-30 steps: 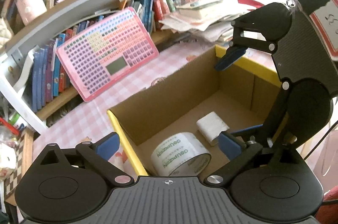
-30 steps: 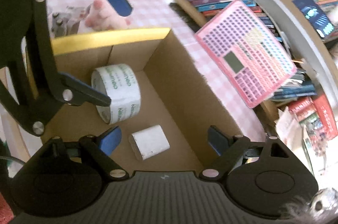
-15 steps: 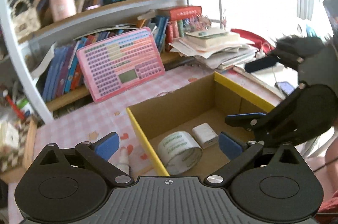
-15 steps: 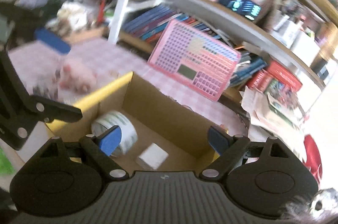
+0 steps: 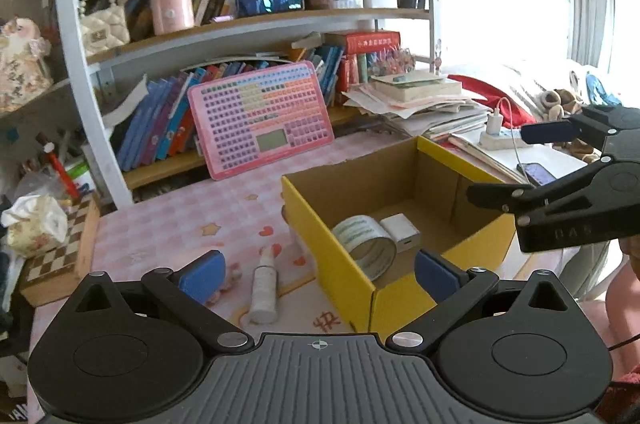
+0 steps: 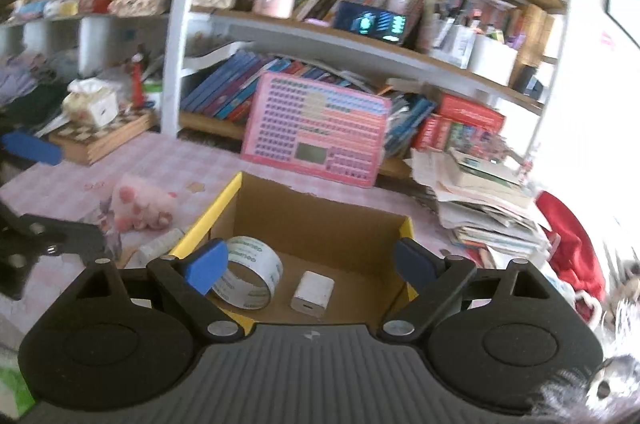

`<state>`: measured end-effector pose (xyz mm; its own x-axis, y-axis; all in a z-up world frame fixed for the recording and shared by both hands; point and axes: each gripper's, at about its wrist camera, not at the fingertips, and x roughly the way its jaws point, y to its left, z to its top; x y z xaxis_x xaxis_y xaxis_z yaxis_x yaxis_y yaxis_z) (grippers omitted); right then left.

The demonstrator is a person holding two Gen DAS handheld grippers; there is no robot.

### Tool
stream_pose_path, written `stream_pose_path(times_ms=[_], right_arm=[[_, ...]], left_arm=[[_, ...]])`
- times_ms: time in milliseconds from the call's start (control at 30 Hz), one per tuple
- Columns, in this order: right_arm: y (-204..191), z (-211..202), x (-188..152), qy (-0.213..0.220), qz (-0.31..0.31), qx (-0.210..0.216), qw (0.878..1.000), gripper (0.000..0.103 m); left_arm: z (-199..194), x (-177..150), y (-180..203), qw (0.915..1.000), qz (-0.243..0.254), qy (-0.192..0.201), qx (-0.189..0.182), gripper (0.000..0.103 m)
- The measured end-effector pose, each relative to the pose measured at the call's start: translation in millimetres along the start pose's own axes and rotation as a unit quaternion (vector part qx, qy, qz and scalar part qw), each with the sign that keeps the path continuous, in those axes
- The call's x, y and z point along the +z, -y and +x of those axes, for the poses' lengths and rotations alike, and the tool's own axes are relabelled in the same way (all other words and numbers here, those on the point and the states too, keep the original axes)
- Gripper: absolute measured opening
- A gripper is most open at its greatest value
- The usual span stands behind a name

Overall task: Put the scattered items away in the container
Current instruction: 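Withdraw both tools from the box back over the table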

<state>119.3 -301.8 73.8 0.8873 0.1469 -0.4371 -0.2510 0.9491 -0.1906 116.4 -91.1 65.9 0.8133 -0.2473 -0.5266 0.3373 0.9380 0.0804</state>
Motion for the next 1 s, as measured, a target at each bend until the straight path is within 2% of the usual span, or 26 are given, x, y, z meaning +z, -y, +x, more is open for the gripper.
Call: stream_pose_path(times_ms=[300, 500, 633, 733, 867, 1000], right_arm=[[-26.5, -27.8, -18.5, 0.009, 0.070, -0.059, 0.996, 0.093], [-49.0, -31.8, -34.2, -0.013, 0.075, -0.075, 0.994, 0.096], [-65.4, -31.8, -45.4, -0.034, 0.092, -0.061, 0.993, 0.097], [-79.9, -27.6, -54.1, -0.064, 0.110, -0.030, 0.991, 0.097], [-104.9, -19.5, -62.1, -0.101, 0.092, 0.002, 0.991, 0.097], [-129.9, -16.2, -64.8, -0.118, 0.066, 0.040, 0.990, 0.097]], left_arm=[[-29.2, -30.3, -34.8, 0.9976, -0.064, 0.006, 0.028, 0.102], [-40.6, -51.0, -49.8, 0.9947, -0.085, -0.003, 0.058, 0.102], [-48.4, -64.4, -54.7, 0.9936, -0.091, -0.015, 0.065, 0.102], [-52.0, -75.4, -58.3, 0.9927, -0.095, -0.031, 0.068, 0.102], [-50.7, -89.6, -60.6, 0.9912, -0.091, -0.061, 0.074, 0.102], [-51.4, -102.4, -64.0, 0.9896, -0.089, -0.085, 0.074, 0.102]])
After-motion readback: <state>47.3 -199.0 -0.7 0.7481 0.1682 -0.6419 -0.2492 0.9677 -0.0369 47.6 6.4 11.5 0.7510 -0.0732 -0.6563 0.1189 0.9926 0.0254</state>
